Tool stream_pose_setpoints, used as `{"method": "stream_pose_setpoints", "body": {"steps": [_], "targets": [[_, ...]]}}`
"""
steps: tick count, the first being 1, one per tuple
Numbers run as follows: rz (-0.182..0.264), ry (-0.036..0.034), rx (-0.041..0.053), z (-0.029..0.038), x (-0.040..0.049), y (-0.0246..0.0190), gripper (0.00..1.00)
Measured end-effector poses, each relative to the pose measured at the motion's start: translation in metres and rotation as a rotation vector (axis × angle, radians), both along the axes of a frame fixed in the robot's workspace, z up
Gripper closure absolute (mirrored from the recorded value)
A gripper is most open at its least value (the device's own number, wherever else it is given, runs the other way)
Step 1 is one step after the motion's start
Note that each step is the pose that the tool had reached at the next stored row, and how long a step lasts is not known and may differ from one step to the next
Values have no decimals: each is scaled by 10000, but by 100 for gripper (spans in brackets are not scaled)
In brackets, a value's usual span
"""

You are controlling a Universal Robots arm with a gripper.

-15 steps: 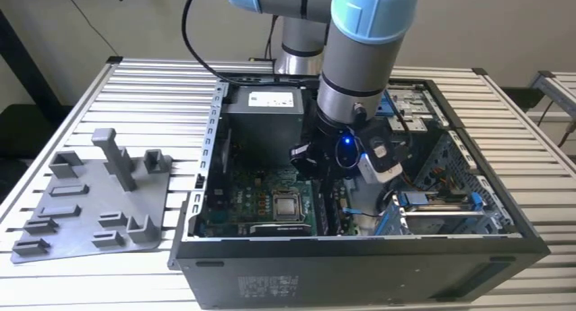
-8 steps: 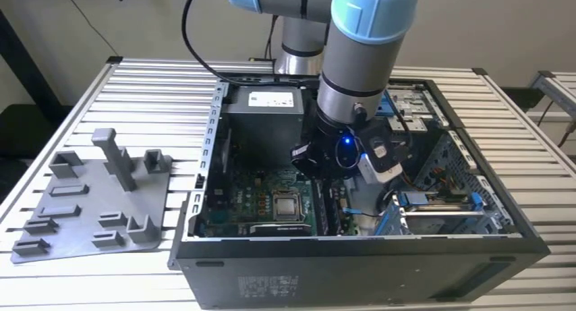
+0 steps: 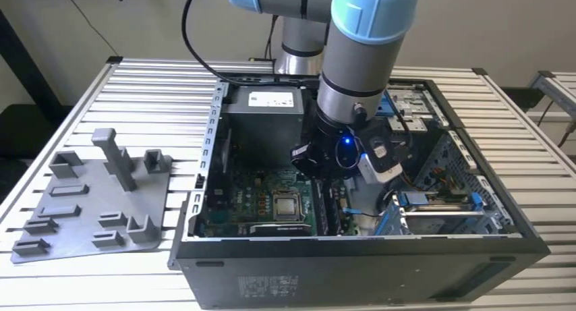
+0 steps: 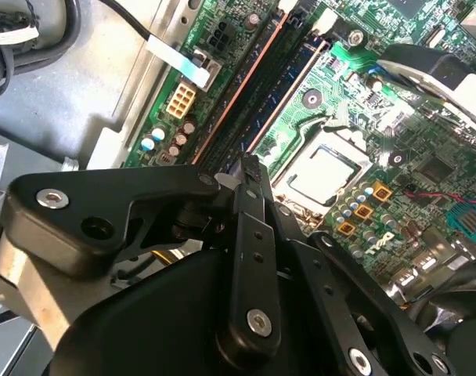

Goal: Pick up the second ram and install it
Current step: 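Press down the second ram until it locks into place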

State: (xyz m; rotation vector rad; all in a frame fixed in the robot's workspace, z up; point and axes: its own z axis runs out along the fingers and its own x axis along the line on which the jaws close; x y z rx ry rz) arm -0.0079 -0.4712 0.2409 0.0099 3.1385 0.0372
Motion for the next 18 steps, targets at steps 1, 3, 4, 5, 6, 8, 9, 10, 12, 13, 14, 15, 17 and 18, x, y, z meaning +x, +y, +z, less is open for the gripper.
{"method": "stream_pose_setpoints", "body": {"steps": [1,3,4,5,6,8,9,10,12,13,14,15,17,18], "targets": [[0,0,2,0,0,0,89],[0,0,4,0,0,0,89],[0,0,6,0,0,0,89],[12,0,6,0,0,0,89],[61,-1,7,0,0,0,89],[232,-7,7,0,-2,0,89],[365,-10,7,0,-3,0,89],[542,-11,6,0,-3,0,89],[895,-14,6,0,-3,0,89],[1084,-15,6,0,-4,0,89],[1230,-16,6,0,-3,0,89],[1372,-16,7,0,-3,0,89],[1713,-17,7,0,-3,0,89],[1908,-16,7,0,-3,0,89]]}}
